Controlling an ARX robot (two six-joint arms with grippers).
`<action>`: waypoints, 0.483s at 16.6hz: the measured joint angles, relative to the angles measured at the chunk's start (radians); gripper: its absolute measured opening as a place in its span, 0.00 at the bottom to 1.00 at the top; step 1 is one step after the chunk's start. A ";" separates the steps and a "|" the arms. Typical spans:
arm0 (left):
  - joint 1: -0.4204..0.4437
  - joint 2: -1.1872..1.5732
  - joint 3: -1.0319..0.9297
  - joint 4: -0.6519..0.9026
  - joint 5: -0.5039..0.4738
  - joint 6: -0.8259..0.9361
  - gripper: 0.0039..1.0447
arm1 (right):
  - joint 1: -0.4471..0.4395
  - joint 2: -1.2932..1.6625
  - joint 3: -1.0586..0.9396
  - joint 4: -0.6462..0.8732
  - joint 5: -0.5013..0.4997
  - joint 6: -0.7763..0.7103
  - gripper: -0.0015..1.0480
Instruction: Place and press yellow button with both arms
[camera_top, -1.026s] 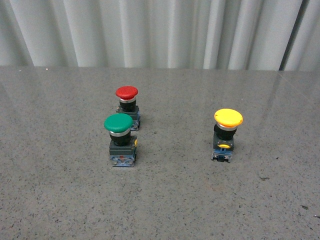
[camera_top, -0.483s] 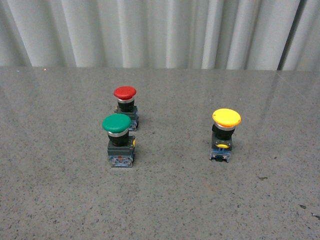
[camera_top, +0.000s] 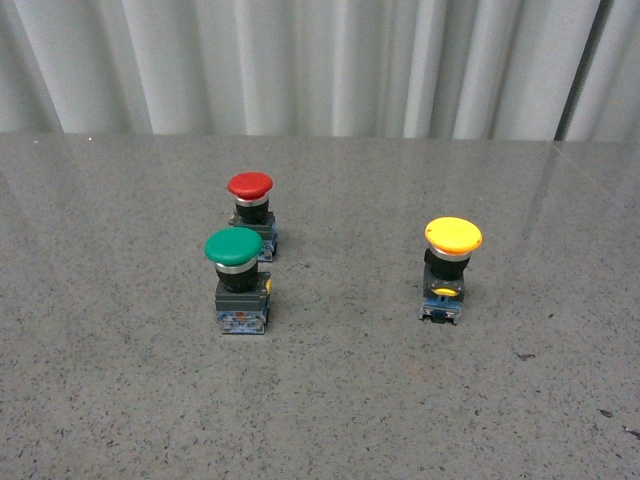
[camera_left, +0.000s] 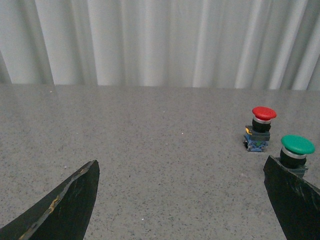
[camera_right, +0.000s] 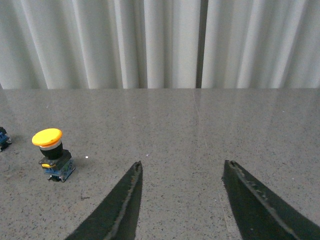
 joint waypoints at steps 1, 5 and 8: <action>0.000 0.000 0.000 0.000 0.000 0.000 0.94 | 0.000 0.000 0.000 0.000 0.000 0.000 0.55; 0.000 0.000 0.000 0.000 0.000 0.000 0.94 | 0.000 0.000 0.000 0.000 0.000 0.000 0.87; 0.000 0.000 0.000 0.000 0.000 0.000 0.94 | 0.000 0.000 0.000 0.000 0.000 0.000 0.94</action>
